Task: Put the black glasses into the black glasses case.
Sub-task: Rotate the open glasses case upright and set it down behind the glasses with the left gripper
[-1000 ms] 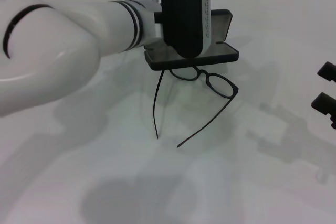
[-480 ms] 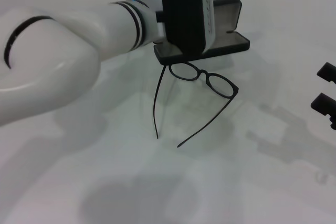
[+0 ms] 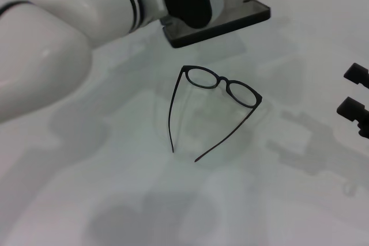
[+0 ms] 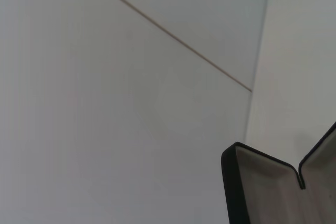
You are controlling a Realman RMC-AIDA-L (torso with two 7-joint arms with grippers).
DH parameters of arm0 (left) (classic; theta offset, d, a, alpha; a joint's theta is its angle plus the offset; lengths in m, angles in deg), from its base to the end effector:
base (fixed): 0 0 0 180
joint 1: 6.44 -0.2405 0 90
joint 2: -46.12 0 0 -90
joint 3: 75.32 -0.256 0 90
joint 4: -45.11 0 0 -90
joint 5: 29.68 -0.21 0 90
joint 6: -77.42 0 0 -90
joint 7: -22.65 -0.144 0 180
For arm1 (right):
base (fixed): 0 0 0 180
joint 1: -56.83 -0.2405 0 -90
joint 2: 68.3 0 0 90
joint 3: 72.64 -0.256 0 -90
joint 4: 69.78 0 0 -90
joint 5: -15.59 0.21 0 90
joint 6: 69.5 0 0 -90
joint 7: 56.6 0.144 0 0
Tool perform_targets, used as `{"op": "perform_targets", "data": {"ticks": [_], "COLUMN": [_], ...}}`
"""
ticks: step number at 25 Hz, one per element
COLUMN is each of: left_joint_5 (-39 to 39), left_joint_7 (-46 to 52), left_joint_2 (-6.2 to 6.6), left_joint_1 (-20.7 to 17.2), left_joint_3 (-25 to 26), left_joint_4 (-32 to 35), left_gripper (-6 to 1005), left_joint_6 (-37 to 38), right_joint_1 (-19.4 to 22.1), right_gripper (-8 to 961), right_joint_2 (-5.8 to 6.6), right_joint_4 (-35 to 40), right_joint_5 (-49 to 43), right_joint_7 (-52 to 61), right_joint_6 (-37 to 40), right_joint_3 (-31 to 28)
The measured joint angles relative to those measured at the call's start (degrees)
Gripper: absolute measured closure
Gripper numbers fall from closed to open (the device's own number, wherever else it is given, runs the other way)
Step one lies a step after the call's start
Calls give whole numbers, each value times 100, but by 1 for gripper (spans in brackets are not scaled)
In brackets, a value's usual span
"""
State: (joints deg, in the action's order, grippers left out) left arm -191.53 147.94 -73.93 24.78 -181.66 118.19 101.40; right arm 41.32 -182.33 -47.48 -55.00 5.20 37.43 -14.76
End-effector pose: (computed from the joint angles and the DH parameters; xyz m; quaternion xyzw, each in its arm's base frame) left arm -0.1057 0.4066 -0.0549 -0.8777 0.1845 0.0724 0.4363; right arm 0.2833 0.2436 0.0310 -0.8330 0.1762 0.4991 0.1611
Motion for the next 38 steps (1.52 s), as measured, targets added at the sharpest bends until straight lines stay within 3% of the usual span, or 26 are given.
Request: {"op": "perform_targets", "data": {"ticks": [6,13,26,38], "left_joint_5": [9,13,14,152], "left_joint_7": [-10,-13,17,22], "left_joint_2": [-27,-21,-25,-50], "left_joint_1": [70,330,487,630], "left_joint_3": [-584,-1012,-1211,-1230], "left_joint_4": [-812,-1867,-2111,-2845], "left_gripper": [896,895,895,895], "left_joint_6": [-1474,-2545,-2942,-3715], "right_joint_1": [64,124,76,121], "right_gripper": [109,110,109,109], "right_joint_2": [1,-11,-22,-31], "right_joint_4": [-7,-42,-146,-223], "right_joint_5": [-16,-15,-16,-18], "right_joint_7": [7,-1,-64,-114], "right_joint_6": [-5,-13,6,43], "right_joint_3": [4,3,54,57]}}
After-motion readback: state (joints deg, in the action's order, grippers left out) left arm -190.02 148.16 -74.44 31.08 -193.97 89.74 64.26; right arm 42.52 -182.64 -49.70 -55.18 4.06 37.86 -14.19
